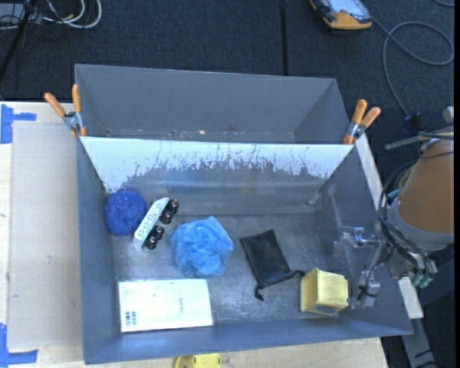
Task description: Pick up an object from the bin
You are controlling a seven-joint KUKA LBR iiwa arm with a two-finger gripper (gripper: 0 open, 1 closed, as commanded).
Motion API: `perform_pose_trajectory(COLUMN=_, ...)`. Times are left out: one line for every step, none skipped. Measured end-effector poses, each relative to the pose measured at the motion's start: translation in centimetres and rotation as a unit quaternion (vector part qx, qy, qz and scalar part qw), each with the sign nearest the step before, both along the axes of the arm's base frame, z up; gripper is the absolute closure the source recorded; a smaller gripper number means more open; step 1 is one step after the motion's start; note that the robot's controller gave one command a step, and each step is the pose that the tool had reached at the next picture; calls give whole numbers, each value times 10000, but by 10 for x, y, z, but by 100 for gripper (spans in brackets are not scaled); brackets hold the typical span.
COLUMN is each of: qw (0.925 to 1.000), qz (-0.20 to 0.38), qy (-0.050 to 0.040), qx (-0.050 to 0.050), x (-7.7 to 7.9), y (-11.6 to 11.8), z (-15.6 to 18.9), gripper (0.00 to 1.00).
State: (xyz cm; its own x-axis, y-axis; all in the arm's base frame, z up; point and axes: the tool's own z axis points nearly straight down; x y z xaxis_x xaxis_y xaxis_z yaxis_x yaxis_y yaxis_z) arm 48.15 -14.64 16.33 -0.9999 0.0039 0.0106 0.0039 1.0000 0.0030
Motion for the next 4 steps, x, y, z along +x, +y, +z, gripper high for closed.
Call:
perform_pose_trajectory(qw=10000, qz=27, qy=-39, qx=-9, x=2, y=1, z=4, gripper=0)
perform_pose_trajectory(qw=10000, qz=-38, qy=-51, qx=-15, x=12, y=56, z=-33, gripper=0)
perform_pose_trajectory(qw=9991, qz=427, qy=-30, qx=8, x=12, y=82, z=-50, gripper=0)
perform_pose_trajectory(qw=9949, qz=1010, qy=-47, qx=-8, x=7, y=79, z=-82, gripper=0)
